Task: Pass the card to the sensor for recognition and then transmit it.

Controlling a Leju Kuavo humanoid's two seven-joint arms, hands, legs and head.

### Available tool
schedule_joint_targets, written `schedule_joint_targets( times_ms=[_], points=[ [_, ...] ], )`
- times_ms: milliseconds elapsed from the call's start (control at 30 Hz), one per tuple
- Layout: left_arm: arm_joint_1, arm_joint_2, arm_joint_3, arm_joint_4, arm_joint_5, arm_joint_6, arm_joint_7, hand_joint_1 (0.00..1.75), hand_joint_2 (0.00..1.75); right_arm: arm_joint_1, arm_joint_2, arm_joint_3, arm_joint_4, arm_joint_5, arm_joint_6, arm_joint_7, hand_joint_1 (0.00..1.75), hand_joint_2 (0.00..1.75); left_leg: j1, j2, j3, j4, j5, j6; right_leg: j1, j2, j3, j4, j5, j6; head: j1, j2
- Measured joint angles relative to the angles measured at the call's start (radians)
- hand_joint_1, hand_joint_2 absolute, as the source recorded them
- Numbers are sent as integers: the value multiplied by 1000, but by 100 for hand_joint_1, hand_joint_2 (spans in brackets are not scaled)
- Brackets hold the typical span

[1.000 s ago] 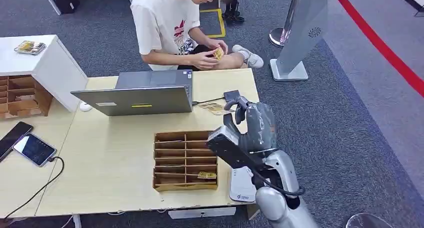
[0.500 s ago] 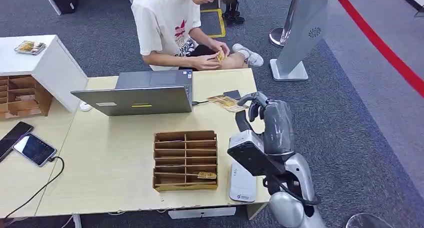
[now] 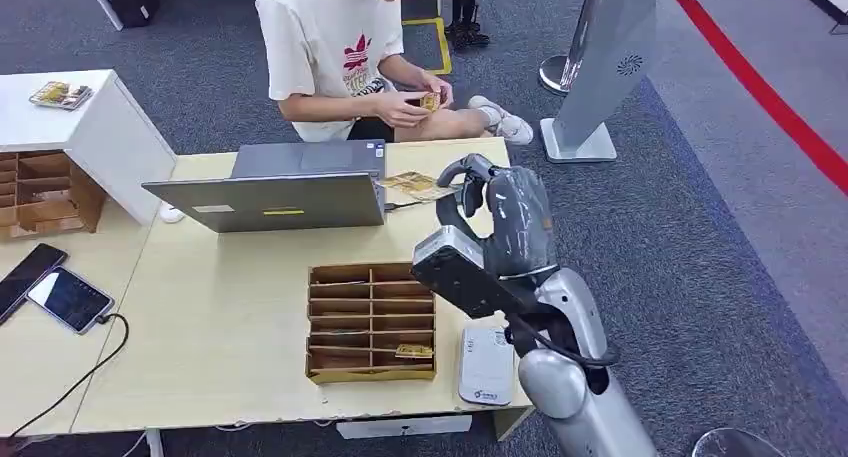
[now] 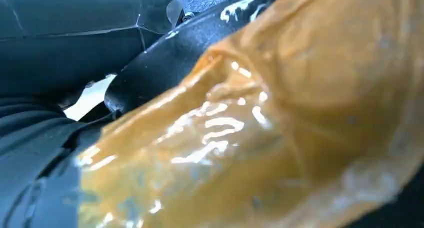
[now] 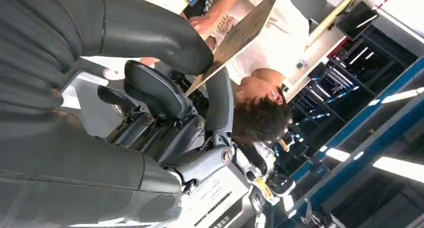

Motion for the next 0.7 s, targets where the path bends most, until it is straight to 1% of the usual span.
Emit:
schedule_joint_targets(
  times_ms=[200, 367, 500, 700],
  points=[
    [-6, 7, -33, 0, -26, -20, 19, 0, 0, -119, 28, 21, 100, 23, 55, 56, 175, 175, 0, 0, 1, 0, 0, 0, 0, 1, 0, 0, 1, 0, 0, 0],
    [-13, 13, -61, 0, -43, -34, 29, 0, 0, -206, 57, 35, 187, 43, 87, 89, 175, 175, 0, 0, 1, 0, 1, 0, 0, 1, 0, 0, 1, 0, 0, 0],
    [-18, 16, -77, 0, -54, -44, 32, 0, 0, -256, 79, 43, 265, 68, 102, 117, 175, 175, 0, 0, 0, 0, 1, 0, 0, 0, 0, 0, 1, 0, 0, 0],
    [-22, 20, -101, 0, -68, -54, 40, 0, 0, -310, 103, 50, 366, 128, 99, 149, 175, 175, 0, 0, 0, 0, 1, 0, 0, 0, 0, 0, 1, 0, 0, 0]
  ],
)
